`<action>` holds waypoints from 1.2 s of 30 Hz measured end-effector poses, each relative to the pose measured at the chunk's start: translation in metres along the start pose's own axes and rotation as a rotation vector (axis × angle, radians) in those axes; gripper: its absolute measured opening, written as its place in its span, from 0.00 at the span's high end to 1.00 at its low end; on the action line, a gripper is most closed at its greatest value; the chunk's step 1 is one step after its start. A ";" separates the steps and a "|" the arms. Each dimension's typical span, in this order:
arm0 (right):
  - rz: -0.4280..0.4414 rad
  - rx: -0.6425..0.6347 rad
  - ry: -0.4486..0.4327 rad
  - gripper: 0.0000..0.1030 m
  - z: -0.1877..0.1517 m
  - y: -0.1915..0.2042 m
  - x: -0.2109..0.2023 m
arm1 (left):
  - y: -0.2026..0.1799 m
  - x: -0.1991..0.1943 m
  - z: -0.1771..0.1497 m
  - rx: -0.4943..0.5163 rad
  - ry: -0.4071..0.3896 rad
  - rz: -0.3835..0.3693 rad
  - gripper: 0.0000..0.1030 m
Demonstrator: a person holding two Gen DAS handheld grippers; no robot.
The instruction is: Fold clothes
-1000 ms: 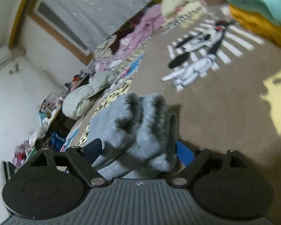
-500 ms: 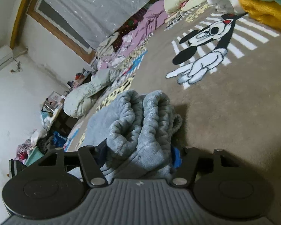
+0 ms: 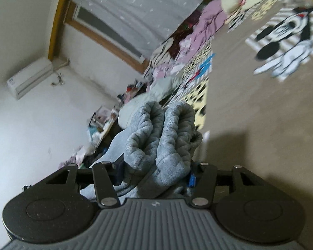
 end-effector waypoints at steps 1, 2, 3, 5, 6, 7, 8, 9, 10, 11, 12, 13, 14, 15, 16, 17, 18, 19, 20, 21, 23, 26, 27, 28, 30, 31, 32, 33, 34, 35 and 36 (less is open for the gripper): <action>-0.001 -0.004 0.014 0.47 -0.003 0.006 0.010 | 0.009 -0.006 0.000 -0.018 -0.003 0.006 0.71; -0.002 -0.003 0.028 0.47 -0.006 0.011 0.021 | 0.017 -0.013 0.001 -0.037 -0.006 0.013 0.71; -0.002 -0.001 0.043 0.47 -0.009 0.016 0.032 | 0.027 -0.019 0.003 -0.054 -0.011 0.018 0.71; 0.001 0.003 0.064 0.47 -0.012 0.027 0.055 | 0.046 -0.033 0.007 -0.087 -0.027 0.028 0.71; 0.003 0.005 0.074 0.47 -0.013 0.032 0.066 | 0.056 -0.040 0.011 -0.108 -0.039 0.036 0.71; 0.007 0.003 0.086 0.47 -0.013 0.039 0.079 | 0.064 -0.046 0.015 -0.125 -0.050 0.042 0.71; 0.011 -0.002 0.098 0.47 -0.012 0.046 0.093 | 0.074 -0.054 0.020 -0.143 -0.065 0.043 0.71; 0.016 -0.006 0.111 0.47 -0.011 0.054 0.107 | 0.084 -0.062 0.025 -0.162 -0.081 0.045 0.71; 0.023 -0.012 0.123 0.47 -0.008 0.061 0.121 | 0.091 -0.068 0.030 -0.173 -0.094 0.049 0.72; 0.031 -0.018 0.136 0.47 -0.005 0.069 0.135 | 0.099 -0.075 0.038 -0.197 -0.114 0.050 0.72; 0.038 -0.031 0.150 0.47 -0.001 0.077 0.150 | 0.107 -0.082 0.045 -0.221 -0.134 0.051 0.72; 0.043 -0.047 0.162 0.47 0.002 0.084 0.163 | 0.113 -0.089 0.053 -0.245 -0.166 0.040 0.72; 0.052 -0.060 0.171 0.47 0.005 0.092 0.176 | 0.118 -0.094 0.062 -0.255 -0.195 0.039 0.72; 0.065 -0.072 0.180 0.47 0.010 0.100 0.190 | 0.123 -0.100 0.070 -0.265 -0.223 0.038 0.72; 0.079 -0.085 0.189 0.47 0.015 0.108 0.205 | 0.128 -0.105 0.078 -0.270 -0.249 0.044 0.72; 0.090 -0.099 0.198 0.47 0.020 0.115 0.218 | 0.134 -0.110 0.085 -0.275 -0.277 0.048 0.72; 0.099 -0.121 0.208 0.47 0.023 0.122 0.232 | 0.139 -0.116 0.091 -0.280 -0.306 0.052 0.72; 0.109 -0.145 0.220 0.47 0.026 0.130 0.247 | 0.144 -0.118 0.097 -0.275 -0.337 0.066 0.72; 0.119 -0.169 0.232 0.47 0.030 0.137 0.262 | 0.149 -0.121 0.102 -0.270 -0.368 0.080 0.72; 0.127 -0.195 0.245 0.47 0.034 0.145 0.277 | 0.153 -0.124 0.108 -0.248 -0.396 0.108 0.72; 0.145 -0.260 0.268 0.47 0.040 0.159 0.310 | 0.163 -0.127 0.118 -0.241 -0.466 0.160 0.72; 0.168 -0.324 0.295 0.47 0.049 0.175 0.356 | 0.176 -0.126 0.133 -0.250 -0.560 0.214 0.72; 0.176 -0.338 0.302 0.47 0.052 0.180 0.372 | 0.177 -0.126 0.139 -0.230 -0.582 0.246 0.72; 0.188 -0.347 0.308 0.47 0.054 0.183 0.387 | 0.179 -0.126 0.147 -0.206 -0.603 0.281 0.72; 0.217 -0.359 0.323 0.47 0.057 0.189 0.414 | 0.187 -0.127 0.159 -0.189 -0.635 0.332 0.72; 0.235 -0.365 0.334 0.47 0.056 0.191 0.427 | 0.194 -0.129 0.163 -0.193 -0.648 0.352 0.72; 0.253 -0.373 0.346 0.47 0.055 0.192 0.438 | 0.200 -0.130 0.167 -0.197 -0.661 0.371 0.72; 0.273 -0.381 0.361 0.47 0.053 0.194 0.450 | 0.207 -0.133 0.170 -0.216 -0.672 0.383 0.72; 0.293 -0.390 0.376 0.47 0.049 0.195 0.462 | 0.213 -0.133 0.173 -0.225 -0.680 0.406 0.72; 0.312 -0.396 0.392 0.48 0.045 0.195 0.474 | 0.218 -0.133 0.175 -0.234 -0.688 0.429 0.72; 0.329 -0.398 0.407 0.47 0.041 0.194 0.486 | 0.221 -0.134 0.177 -0.222 -0.690 0.467 0.72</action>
Point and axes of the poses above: each gripper's, at about its wrist camera, not at the fingertips, and x roughly the way its jaws point, y to its left, z to its top, the point moved 4 cm from there along x, roughly the way its jaws point, and after that the axes turned 8 degrees about y, right-handed, at the moved point
